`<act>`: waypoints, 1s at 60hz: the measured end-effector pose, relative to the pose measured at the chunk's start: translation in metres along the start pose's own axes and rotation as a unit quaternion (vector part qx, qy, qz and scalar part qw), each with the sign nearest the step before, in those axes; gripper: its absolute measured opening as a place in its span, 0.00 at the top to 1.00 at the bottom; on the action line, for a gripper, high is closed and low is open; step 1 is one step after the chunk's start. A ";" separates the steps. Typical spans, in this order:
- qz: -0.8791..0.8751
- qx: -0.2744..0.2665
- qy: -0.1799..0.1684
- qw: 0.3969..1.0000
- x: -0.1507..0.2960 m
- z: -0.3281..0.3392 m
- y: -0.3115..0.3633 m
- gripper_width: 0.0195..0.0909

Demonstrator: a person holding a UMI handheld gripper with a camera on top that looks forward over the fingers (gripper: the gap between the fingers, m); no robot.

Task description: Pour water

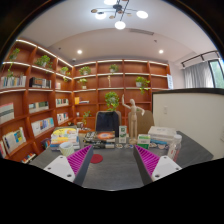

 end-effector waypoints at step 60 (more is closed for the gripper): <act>0.036 -0.091 -0.013 0.995 -0.104 -0.105 -0.255 0.26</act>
Point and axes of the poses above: the point between the fingertips, and its own axes, seen from behind it with the camera up: y to the left, x up, z backward, against the way the camera looks, the point moved 2 cm from there along z, backward, against the way the camera looks, and after that the axes turned 3 degrees about -y, right-handed, at the moved point
